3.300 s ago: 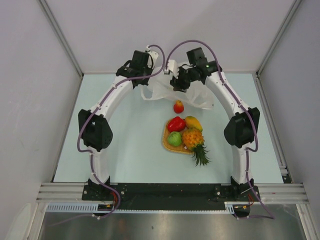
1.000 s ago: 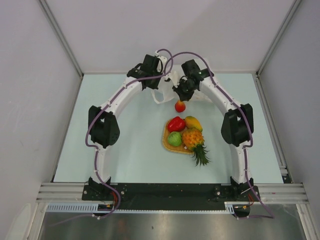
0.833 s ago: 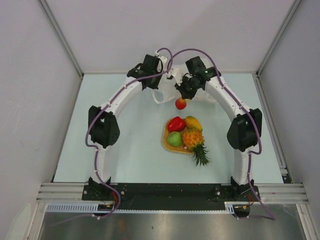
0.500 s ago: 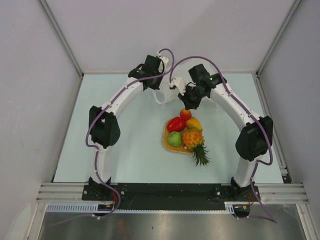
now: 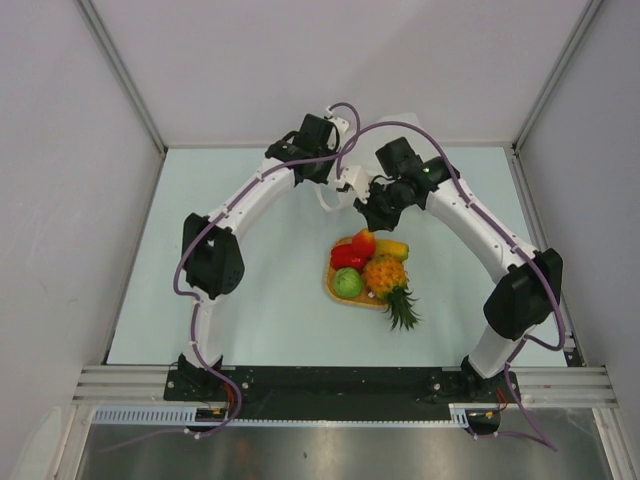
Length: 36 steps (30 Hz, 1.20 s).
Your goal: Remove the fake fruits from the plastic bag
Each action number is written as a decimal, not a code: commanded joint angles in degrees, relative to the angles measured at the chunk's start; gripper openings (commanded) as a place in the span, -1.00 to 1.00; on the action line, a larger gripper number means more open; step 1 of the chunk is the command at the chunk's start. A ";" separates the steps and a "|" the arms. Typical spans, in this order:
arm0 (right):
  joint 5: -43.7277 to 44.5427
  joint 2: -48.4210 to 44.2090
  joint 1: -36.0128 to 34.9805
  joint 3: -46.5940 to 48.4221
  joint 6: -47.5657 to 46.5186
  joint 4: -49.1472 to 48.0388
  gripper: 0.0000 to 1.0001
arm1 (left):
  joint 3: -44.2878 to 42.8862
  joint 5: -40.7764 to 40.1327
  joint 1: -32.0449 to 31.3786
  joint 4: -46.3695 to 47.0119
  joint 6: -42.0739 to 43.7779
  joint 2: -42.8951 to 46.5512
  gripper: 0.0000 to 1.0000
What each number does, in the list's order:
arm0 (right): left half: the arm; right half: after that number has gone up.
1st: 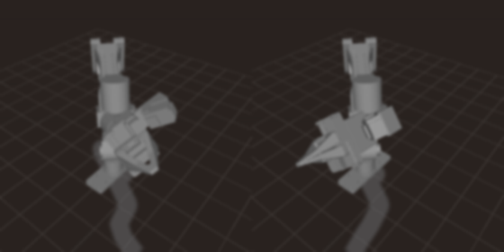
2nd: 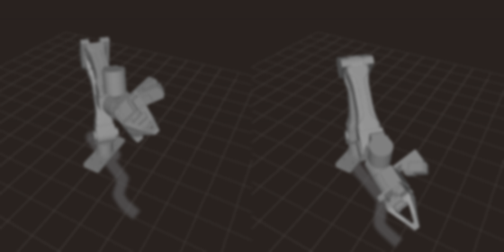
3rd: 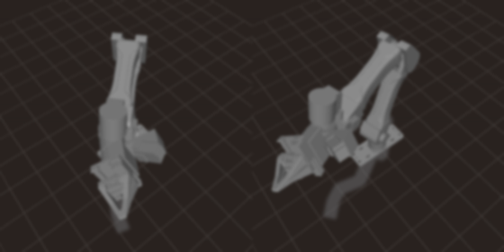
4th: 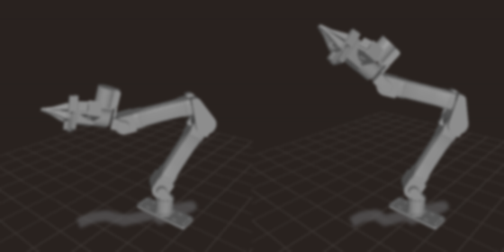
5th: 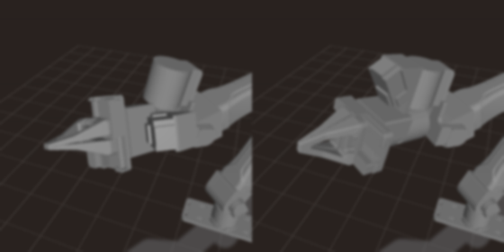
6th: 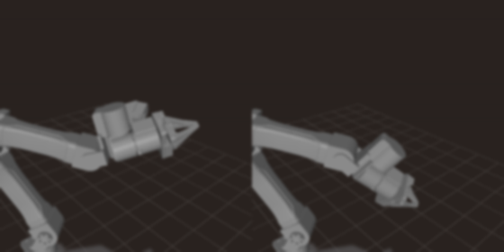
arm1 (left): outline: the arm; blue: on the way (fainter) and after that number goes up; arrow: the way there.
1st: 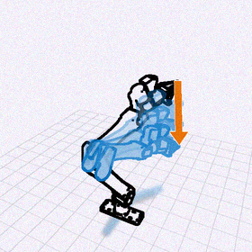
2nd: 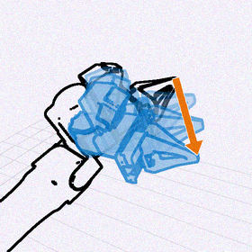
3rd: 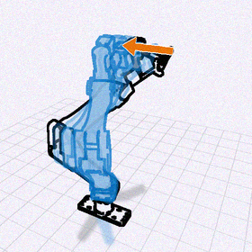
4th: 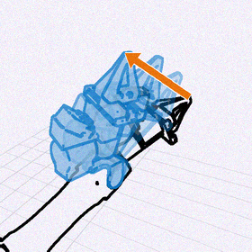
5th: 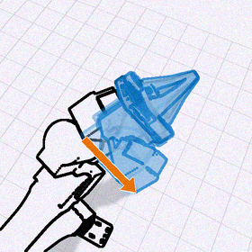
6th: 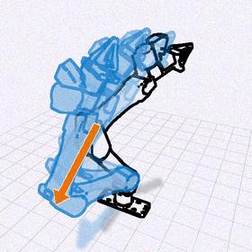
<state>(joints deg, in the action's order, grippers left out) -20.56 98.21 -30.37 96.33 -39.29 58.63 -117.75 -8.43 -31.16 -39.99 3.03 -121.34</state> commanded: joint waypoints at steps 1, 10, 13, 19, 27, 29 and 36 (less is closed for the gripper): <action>0.17 -3.20 -0.30 0.52 -0.26 0.43 -1.00 | -0.11 -0.19 -0.48 0.79 0.40 1.98 -1.00; 0.43 -1.80 -0.83 -1.67 -0.44 1.40 -1.00 | -0.11 -0.19 -1.01 0.79 0.40 1.90 -1.00; -0.10 -1.10 -0.92 -2.20 -0.44 1.31 -0.99 | -0.02 -0.28 -1.10 0.79 0.58 2.07 -1.00; 0.78 -0.13 -1.53 -2.82 0.17 1.22 -0.62 | 0.07 -0.54 -1.10 0.79 0.75 2.16 -1.00; 1.57 -0.22 -1.53 -2.38 1.58 0.69 -0.13 | -0.11 -0.19 -1.19 0.88 0.66 1.81 -1.00; 1.31 -0.22 -1.53 -2.03 1.85 1.04 -0.04 | -0.19 -0.10 -1.19 0.96 0.58 1.81 -1.00; -0.27 -1.01 0.22 1.83 3.33 1.75 0.99 | -0.19 -0.01 -1.19 0.88 0.49 1.37 -1.00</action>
<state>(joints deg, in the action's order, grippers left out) -20.01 97.95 -31.51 94.21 -37.74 60.05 -117.75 -8.43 -31.77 -39.99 3.03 -121.34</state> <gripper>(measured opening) 0.972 0.003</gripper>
